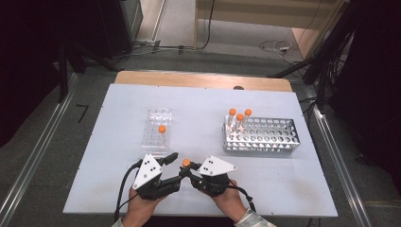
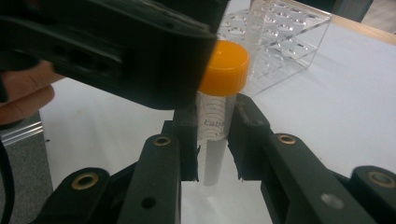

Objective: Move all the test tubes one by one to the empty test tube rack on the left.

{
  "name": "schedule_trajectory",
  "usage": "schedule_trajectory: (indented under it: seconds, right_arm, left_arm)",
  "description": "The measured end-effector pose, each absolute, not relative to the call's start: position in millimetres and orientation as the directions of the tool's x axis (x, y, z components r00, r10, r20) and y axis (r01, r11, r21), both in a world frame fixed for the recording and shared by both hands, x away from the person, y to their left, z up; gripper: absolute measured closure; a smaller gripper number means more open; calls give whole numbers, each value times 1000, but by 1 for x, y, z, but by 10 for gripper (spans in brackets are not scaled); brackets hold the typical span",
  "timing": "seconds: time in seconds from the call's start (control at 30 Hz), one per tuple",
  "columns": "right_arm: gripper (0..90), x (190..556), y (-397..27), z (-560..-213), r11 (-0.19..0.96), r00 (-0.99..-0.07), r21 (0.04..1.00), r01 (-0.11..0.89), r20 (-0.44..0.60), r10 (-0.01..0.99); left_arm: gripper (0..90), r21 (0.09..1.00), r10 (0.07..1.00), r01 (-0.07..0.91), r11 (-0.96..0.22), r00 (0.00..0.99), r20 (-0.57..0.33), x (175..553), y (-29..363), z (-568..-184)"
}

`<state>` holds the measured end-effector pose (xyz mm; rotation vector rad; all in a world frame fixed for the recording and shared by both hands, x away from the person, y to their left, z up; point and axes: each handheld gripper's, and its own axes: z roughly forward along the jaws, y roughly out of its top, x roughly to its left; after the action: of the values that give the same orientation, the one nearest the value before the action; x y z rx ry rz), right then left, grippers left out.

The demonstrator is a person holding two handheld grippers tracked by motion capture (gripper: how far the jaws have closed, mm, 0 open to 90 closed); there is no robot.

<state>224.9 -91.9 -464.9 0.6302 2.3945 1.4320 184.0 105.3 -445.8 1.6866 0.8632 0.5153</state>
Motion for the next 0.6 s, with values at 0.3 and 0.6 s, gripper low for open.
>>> schedule_trajectory:
  seconds: [0.3,0.6]
  right_arm:
    - [715,222,-90,-464,410,-870,886,218,-14,493]
    - [715,222,-90,-462,404,-869,888,218,-12,495]
  left_arm:
    - [576,952,757,275,-132,648,-82,184,102,-447]
    - [689,951,757,274,-142,649,-74,185,100,-448]
